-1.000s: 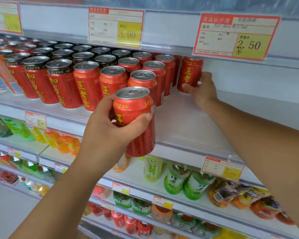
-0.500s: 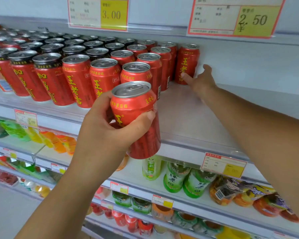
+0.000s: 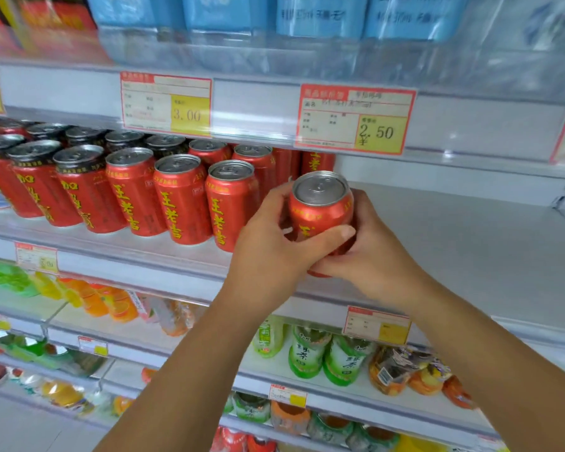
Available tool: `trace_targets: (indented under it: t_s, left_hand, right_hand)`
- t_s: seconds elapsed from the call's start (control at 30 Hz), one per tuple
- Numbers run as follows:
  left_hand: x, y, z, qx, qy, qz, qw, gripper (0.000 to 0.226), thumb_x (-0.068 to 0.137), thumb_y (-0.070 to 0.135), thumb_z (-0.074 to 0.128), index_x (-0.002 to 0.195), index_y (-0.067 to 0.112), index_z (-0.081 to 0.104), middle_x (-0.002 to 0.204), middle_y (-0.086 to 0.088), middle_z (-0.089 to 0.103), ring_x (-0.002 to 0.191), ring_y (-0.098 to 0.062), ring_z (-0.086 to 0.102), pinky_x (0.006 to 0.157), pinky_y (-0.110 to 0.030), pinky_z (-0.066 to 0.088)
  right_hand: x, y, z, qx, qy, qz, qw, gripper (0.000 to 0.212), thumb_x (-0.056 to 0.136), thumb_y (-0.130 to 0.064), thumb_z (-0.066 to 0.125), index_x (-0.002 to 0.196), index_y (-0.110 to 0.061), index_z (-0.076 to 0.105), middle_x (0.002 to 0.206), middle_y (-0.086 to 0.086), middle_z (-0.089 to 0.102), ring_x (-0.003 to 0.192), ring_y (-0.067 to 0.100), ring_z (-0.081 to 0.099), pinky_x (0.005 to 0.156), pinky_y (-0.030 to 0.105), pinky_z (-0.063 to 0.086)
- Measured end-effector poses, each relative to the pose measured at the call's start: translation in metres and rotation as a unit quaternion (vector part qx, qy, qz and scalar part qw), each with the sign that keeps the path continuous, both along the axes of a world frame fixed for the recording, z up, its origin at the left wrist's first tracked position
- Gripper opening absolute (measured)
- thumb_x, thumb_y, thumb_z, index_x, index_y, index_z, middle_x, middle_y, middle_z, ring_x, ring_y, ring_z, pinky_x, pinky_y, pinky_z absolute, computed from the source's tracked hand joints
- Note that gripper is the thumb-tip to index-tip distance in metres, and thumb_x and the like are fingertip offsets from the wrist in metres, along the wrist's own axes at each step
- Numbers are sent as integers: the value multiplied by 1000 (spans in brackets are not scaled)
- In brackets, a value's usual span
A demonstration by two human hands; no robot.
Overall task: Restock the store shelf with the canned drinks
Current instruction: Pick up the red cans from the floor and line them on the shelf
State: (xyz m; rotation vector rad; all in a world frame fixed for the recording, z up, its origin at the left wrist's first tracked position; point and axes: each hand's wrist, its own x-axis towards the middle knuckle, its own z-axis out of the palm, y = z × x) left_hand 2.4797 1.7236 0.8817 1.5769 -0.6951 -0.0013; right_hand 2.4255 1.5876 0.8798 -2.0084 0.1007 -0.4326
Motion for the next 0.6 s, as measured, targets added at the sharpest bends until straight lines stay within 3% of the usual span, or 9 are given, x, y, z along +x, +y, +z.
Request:
trace_targets:
  t_s: [0.07, 0.13, 0.23, 0.3, 0.33, 0.47, 0.6]
  left_hand:
    - [11, 9, -7, 81, -38, -18, 996, 67, 70, 41, 85, 130, 31, 57, 117, 19, 67, 107, 7, 61, 97, -20, 47]
    - [21, 27, -20, 184, -82, 29, 979, 65, 68, 57, 76, 126, 32, 62, 118, 21, 65, 107, 10, 56, 97, -16, 43]
    - [30, 52, -46, 269, -231, 83, 931, 53, 69, 68, 68, 106, 31, 73, 104, 17, 68, 97, -3, 61, 91, -22, 46]
    - [35, 57, -62, 256, -314, 79, 911, 45, 71, 66, 72, 97, 30, 76, 103, 20, 70, 94, -5, 64, 87, -37, 51]
    - [38, 58, -68, 241, -325, 78, 911, 42, 70, 65, 75, 96, 31, 76, 104, 21, 70, 94, -5, 65, 85, -41, 51]
    - [41, 56, -72, 191, -327, 73, 923, 39, 69, 63, 77, 93, 32, 76, 105, 21, 70, 92, -7, 64, 83, -44, 49]
    - [39, 56, -73, 204, -313, 71, 925, 39, 69, 64, 75, 94, 33, 75, 105, 23, 70, 92, -7, 62, 85, -45, 46]
  right_hand:
    - [8, -13, -2, -12, 35, 8, 999, 81, 64, -20, 88, 125, -35, 38, 114, -19, 60, 99, -7, 60, 84, 16, 50]
    - [20, -21, -3, -12, 59, 1, 998, 81, 65, -23, 87, 124, -36, 33, 112, -22, 56, 97, -10, 58, 79, 8, 46]
    - [46, -34, -7, -19, 77, -19, 997, 86, 64, -25, 88, 127, -32, 30, 116, -14, 56, 106, 4, 58, 95, 27, 48]
    - [64, -40, -9, -35, 82, -29, 996, 86, 63, -29, 89, 126, -32, 30, 122, -8, 57, 112, 12, 58, 102, 40, 46]
    - [72, -41, -10, -45, 83, -36, 995, 85, 63, -30, 88, 125, -32, 31, 123, -8, 57, 113, 14, 58, 103, 40, 45]
    - [96, -42, -10, -54, 55, -82, 994, 87, 72, -26, 83, 137, -17, 26, 120, -7, 48, 109, 10, 53, 91, 24, 39]
    - [121, -48, -16, -47, 27, -147, 988, 82, 70, -29, 85, 130, -13, 31, 121, 1, 50, 105, 14, 54, 88, 28, 43]
